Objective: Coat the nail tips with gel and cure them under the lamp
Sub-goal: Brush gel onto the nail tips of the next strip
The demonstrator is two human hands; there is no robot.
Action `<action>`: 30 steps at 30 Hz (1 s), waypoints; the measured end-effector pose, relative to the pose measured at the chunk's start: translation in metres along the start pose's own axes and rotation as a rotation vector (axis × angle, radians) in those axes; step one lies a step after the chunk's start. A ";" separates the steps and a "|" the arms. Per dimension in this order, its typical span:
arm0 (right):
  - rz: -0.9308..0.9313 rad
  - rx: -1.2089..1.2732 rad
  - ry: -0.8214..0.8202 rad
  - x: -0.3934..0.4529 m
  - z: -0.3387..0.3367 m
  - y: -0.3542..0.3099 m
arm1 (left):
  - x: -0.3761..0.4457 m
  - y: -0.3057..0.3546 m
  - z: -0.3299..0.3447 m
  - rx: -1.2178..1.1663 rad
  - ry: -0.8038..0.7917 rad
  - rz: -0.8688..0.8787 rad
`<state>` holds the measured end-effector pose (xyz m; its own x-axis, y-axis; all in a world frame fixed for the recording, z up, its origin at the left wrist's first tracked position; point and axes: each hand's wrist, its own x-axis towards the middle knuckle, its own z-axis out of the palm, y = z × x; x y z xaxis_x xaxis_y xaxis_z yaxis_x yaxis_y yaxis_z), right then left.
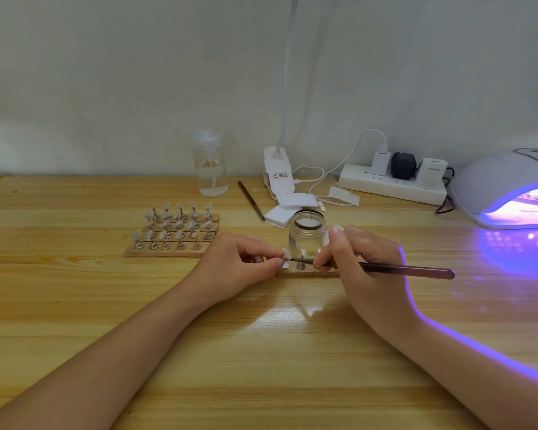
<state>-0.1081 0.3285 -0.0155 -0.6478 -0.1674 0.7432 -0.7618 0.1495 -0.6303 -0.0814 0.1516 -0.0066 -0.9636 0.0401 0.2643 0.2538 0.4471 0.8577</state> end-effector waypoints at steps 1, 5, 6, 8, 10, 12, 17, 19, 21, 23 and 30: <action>-0.002 0.007 0.008 0.000 -0.001 -0.001 | 0.000 0.001 0.000 0.000 -0.001 -0.002; 0.000 -0.032 0.017 0.000 0.002 0.000 | -0.001 0.002 0.000 0.002 -0.004 0.002; 0.007 -0.039 0.010 0.001 0.004 0.001 | -0.001 0.001 0.000 0.002 -0.008 0.003; 0.015 -0.040 0.002 0.001 0.005 0.002 | -0.002 0.001 0.000 0.005 -0.014 0.001; 0.009 -0.039 -0.005 0.001 0.006 0.002 | -0.002 0.001 0.000 0.012 -0.014 0.001; 0.010 -0.039 -0.014 0.001 0.005 0.001 | -0.001 0.001 0.000 0.012 -0.012 0.003; 0.019 -0.046 -0.030 0.001 0.005 0.000 | -0.001 0.001 0.000 0.016 -0.015 -0.006; 0.023 -0.042 -0.027 0.000 0.004 0.000 | -0.002 0.002 0.000 0.011 -0.014 -0.018; 0.021 -0.033 -0.026 -0.001 0.002 0.000 | -0.002 0.002 0.000 0.004 -0.012 -0.023; 0.016 -0.014 -0.024 -0.001 0.001 -0.001 | -0.001 0.002 0.000 -0.005 -0.010 -0.021; -0.022 -0.013 0.019 -0.001 -0.001 -0.001 | -0.002 0.002 0.000 -0.002 -0.006 -0.006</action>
<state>-0.1068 0.3293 -0.0150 -0.6307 -0.1524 0.7609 -0.7755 0.1590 -0.6110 -0.0793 0.1521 -0.0056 -0.9656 0.0431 0.2565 0.2484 0.4454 0.8602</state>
